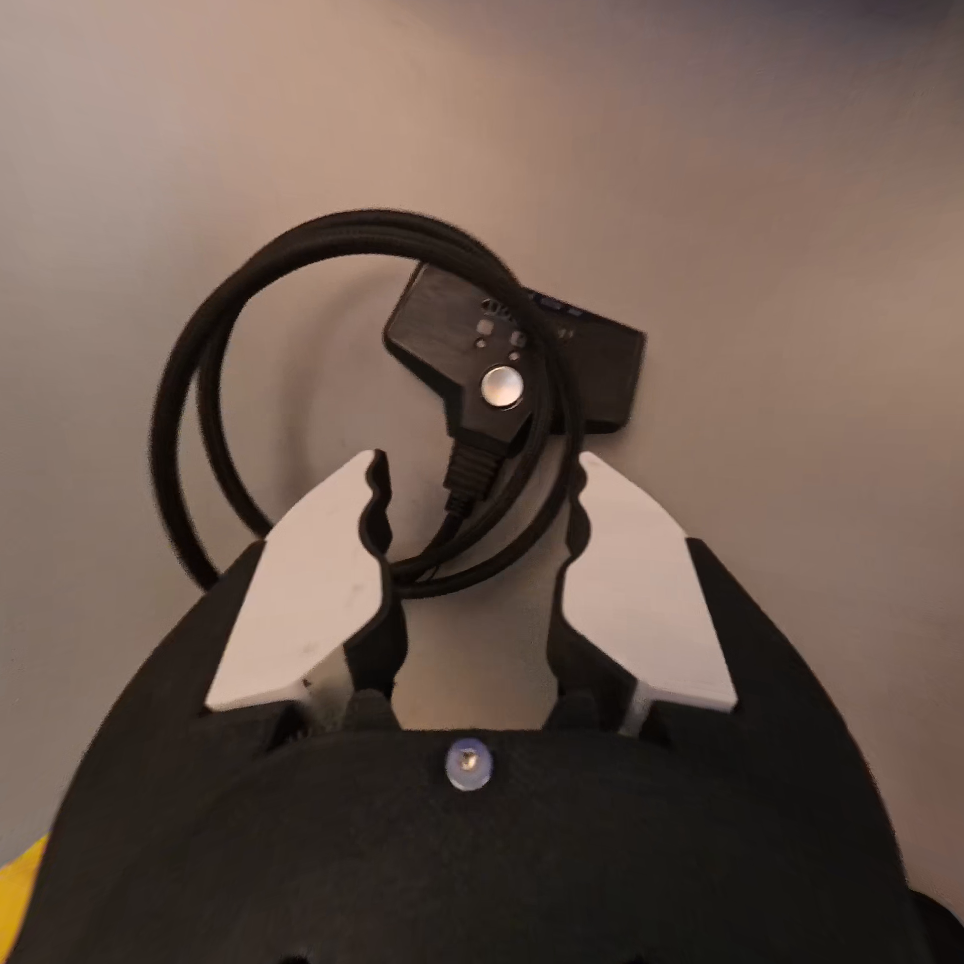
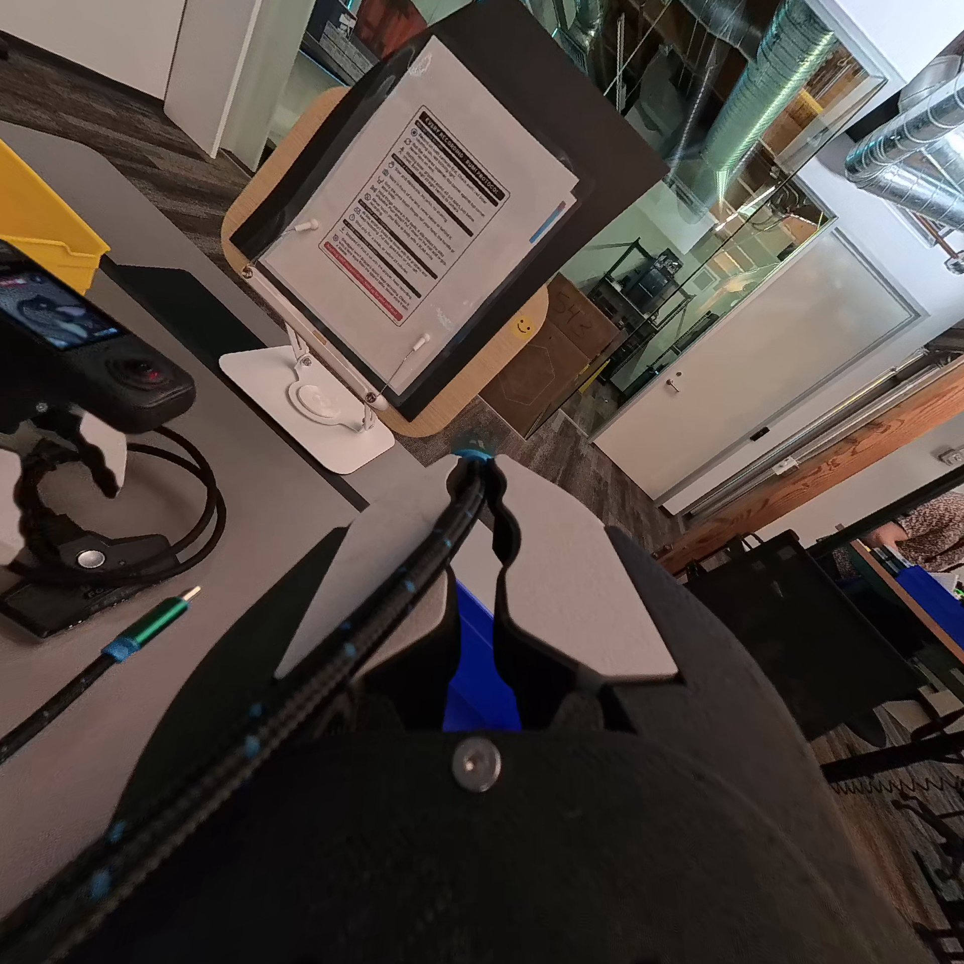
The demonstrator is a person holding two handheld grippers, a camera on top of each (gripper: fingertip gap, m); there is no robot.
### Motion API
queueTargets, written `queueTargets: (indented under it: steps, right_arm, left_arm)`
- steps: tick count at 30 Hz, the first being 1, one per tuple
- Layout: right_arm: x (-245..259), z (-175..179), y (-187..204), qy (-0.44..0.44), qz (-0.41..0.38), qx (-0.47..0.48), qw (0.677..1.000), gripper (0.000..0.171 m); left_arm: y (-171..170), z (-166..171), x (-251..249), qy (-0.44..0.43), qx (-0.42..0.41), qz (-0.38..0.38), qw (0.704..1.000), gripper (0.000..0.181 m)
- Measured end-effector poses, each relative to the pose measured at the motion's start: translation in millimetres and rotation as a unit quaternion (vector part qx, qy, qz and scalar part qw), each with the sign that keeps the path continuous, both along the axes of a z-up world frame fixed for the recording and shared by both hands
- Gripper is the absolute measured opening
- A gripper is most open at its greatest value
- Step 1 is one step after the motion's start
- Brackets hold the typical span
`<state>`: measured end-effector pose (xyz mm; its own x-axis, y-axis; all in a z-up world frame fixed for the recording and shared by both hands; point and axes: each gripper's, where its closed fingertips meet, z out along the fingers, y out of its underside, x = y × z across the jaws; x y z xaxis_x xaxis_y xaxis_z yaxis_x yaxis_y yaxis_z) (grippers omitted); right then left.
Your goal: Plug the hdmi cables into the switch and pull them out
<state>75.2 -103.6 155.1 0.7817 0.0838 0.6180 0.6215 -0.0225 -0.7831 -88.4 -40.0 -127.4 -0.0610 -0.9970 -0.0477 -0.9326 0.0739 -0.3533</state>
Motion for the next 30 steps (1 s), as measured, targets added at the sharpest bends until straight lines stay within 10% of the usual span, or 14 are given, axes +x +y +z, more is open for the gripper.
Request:
queueTargets:
  steps: [6,13,30]
  right_arm:
    - [-3.0,-4.3,2.9,-0.009,0.003,-0.009,1.000,0.007]
    - [-5.4,-7.0,4.8,-0.014,0.007,-0.015,1.000,0.007]
    - [-11.9,-14.0,9.4,-0.030,0.012,-0.029,0.999,0.007]
  left_arm:
    - [-1.4,-29.7,-10.5,0.068,0.013,-0.030,0.997,0.090]
    - [-2.3,-33.4,-2.7,0.063,-0.024,-0.011,0.998,0.034]
    - [-3.2,-32.4,5.4,0.013,-0.006,-0.039,0.999,0.034]
